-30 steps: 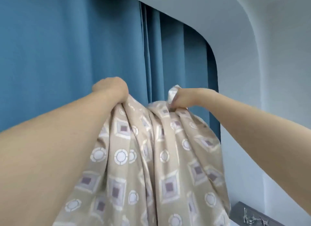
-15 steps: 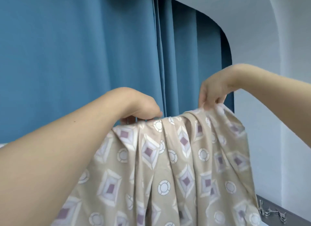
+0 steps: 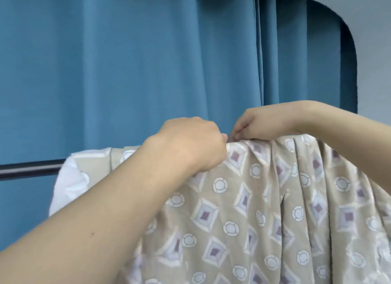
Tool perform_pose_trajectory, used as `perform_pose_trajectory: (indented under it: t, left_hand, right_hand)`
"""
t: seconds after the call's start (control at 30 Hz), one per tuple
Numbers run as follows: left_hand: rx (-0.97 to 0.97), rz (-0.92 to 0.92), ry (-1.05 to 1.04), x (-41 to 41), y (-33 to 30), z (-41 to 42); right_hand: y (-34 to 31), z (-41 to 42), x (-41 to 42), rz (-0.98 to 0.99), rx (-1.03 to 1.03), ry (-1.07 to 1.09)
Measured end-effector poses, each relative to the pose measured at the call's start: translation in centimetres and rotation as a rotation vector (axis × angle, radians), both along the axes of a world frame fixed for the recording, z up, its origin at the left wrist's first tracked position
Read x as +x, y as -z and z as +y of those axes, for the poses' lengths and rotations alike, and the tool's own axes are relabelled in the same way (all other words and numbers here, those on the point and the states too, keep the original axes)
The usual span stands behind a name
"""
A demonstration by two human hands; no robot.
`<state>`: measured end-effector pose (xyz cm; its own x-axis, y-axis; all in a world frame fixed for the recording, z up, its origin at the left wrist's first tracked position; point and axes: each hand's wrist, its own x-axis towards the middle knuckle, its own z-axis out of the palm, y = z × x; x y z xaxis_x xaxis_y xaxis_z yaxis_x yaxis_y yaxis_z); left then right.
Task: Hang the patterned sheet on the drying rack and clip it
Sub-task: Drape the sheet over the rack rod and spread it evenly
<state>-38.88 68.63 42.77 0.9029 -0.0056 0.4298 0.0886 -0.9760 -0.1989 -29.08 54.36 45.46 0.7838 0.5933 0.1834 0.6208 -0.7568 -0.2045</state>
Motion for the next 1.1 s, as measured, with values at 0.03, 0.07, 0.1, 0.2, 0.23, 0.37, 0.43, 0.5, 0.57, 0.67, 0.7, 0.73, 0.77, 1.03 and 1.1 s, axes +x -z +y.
perform_pose_trajectory:
  t: [0.03,0.07,0.1,0.2,0.23,0.37,0.43,0.5,0.57,0.67,0.7,0.73,0.77,1.03,1.1]
  left_hand:
    - [0.023,-0.024,-0.007,-1.1,0.1,1.4]
    - [0.044,-0.050,-0.016,-2.3,0.1,2.8]
    - [0.064,-0.083,-0.027,-3.6,0.2,4.4]
    - [0.076,-0.136,-0.068,-7.2,1.0,9.1]
    - [0.097,-0.195,-0.050,-8.2,1.6,10.8]
    - [0.114,-0.742,0.318,-10.8,6.2,15.4]
    - [-0.185,-0.801,0.526,-12.1,9.4,15.5]
    - [-0.458,-0.581,0.486,-13.3,11.9,14.9]
    - [-0.580,-0.189,0.265,-13.1,13.3,14.7]
    - [-0.695,0.248,0.112,-11.5,13.0,16.1]
    - [-0.887,0.317,0.144,-11.5,12.7,16.7]
    - [-1.150,0.397,0.186,-12.0,12.3,17.2]
    - [-1.405,0.458,0.243,-12.9,11.5,17.5]
    - [-1.498,-0.574,0.718,-17.0,1.5,19.9]
    - [-1.184,-0.698,0.713,-16.3,-0.7,21.8]
  right_hand:
    - [0.2,1.3,-1.0,0.004,0.030,-0.016]
    - [0.5,2.6,-1.9,0.000,0.060,-0.018]
    - [0.7,4.1,-2.8,-0.006,0.086,-0.019]
    - [1.3,7.8,-5.3,0.015,0.155,-0.030]
    - [1.6,8.8,-6.1,0.018,0.177,-0.036]
    - [2.5,11.1,-9.0,0.121,0.310,-0.073]
    - [2.6,11.0,-10.2,0.212,0.341,-0.096]
    - [2.6,10.9,-11.2,0.230,0.261,-0.085]
    - [2.5,11.1,-12.0,0.177,0.190,-0.057]
    - [2.0,11.3,-12.4,0.092,0.161,-0.007]
    - [1.7,11.5,-12.5,0.055,0.126,0.008]
    - [1.4,11.7,-12.7,0.010,0.088,0.025]
    - [1.1,11.9,-12.9,-0.042,0.051,0.048]
    - [-1.5,16.3,-14.3,-0.264,-0.022,0.112]
    - [-3.2,18.5,-15.3,-0.272,0.082,0.077]
